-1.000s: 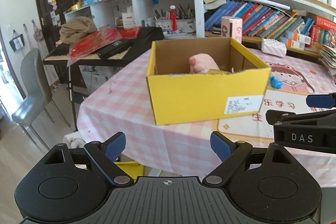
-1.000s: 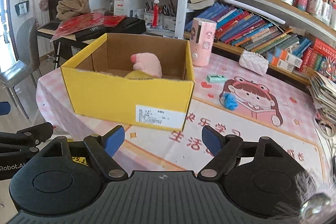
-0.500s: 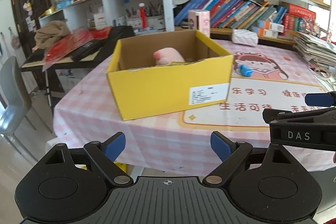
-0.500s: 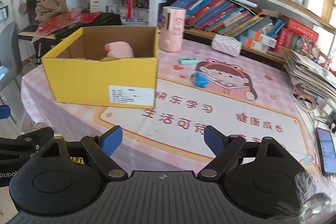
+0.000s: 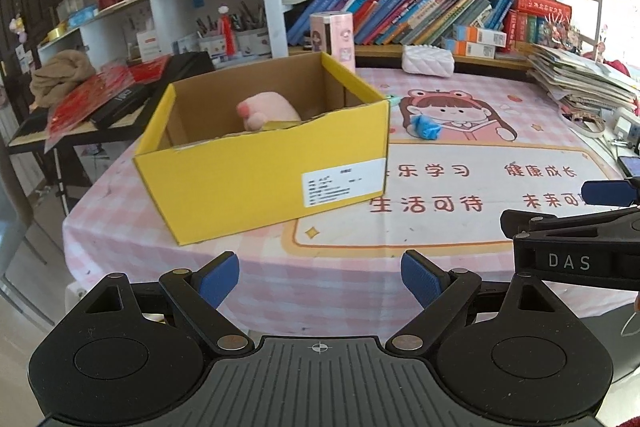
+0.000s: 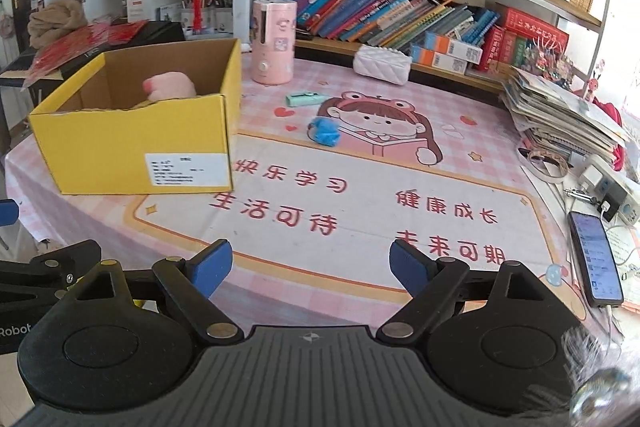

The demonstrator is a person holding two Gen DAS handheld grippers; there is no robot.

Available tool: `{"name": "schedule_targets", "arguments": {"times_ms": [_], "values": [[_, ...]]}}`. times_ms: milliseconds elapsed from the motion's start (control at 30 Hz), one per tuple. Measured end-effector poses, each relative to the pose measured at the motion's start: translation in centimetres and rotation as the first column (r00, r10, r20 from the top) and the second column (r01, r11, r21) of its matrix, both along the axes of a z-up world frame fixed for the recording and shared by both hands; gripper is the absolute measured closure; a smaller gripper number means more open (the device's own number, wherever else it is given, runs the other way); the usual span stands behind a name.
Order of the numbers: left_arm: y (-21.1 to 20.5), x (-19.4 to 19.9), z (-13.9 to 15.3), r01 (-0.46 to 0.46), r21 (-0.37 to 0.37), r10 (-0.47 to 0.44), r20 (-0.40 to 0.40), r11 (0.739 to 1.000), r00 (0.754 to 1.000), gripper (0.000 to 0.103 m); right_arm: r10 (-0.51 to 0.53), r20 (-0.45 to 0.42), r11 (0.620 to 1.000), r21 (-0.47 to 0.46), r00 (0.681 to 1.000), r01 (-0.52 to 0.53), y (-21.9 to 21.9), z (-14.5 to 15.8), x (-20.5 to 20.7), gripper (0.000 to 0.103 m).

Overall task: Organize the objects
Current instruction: 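Move both open tools away from the yellow box toward the cartoon mat, then grasp the blue cloth item with the left tool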

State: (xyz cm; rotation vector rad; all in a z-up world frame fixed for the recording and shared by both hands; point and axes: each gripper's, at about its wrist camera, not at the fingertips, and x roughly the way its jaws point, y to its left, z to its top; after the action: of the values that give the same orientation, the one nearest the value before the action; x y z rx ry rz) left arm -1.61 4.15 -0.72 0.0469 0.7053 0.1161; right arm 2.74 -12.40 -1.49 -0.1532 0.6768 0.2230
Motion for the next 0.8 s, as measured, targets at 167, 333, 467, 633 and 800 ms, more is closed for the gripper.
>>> {"name": "schedule_targets", "arguments": {"times_ms": [167, 333, 467, 633, 800], "values": [[-1.4, 1.6, 0.0, 0.014, 0.010, -0.014, -0.006, 1.000, 1.000, 0.013, -0.014, -0.011, 1.000, 0.004, 1.000, 0.014, -1.4, -0.2, 1.5, 0.018], [-2.6, 3.6, 0.2, 0.005, 0.014, -0.005, -0.006, 1.000, 1.000, 0.013, -0.012, -0.021, 1.000, 0.011, 1.000, 0.012, -2.6, -0.1, 3.8, 0.017], [-3.6, 5.5, 0.4, -0.005, 0.017, 0.005, 0.000, 1.000, 1.000, 0.013, 0.004, -0.016, 1.000, 0.013, 1.000, -0.004, -3.5, 0.2, 5.9, 0.017], [-5.5, 8.1, 0.7, -0.016, 0.019, 0.016, 0.010, 1.000, 1.000, 0.013, 0.022, -0.008, 1.000, 0.018, 1.000, -0.022, -4.9, 0.7, 8.9, 0.017], [-7.5, 10.6, 1.0, -0.021, 0.027, 0.020, 0.031, 0.999, 0.999, 0.013, 0.030, 0.010, 0.999, 0.027, 1.000, -0.030, -6.7, 1.2, 12.0, 0.017]]}}
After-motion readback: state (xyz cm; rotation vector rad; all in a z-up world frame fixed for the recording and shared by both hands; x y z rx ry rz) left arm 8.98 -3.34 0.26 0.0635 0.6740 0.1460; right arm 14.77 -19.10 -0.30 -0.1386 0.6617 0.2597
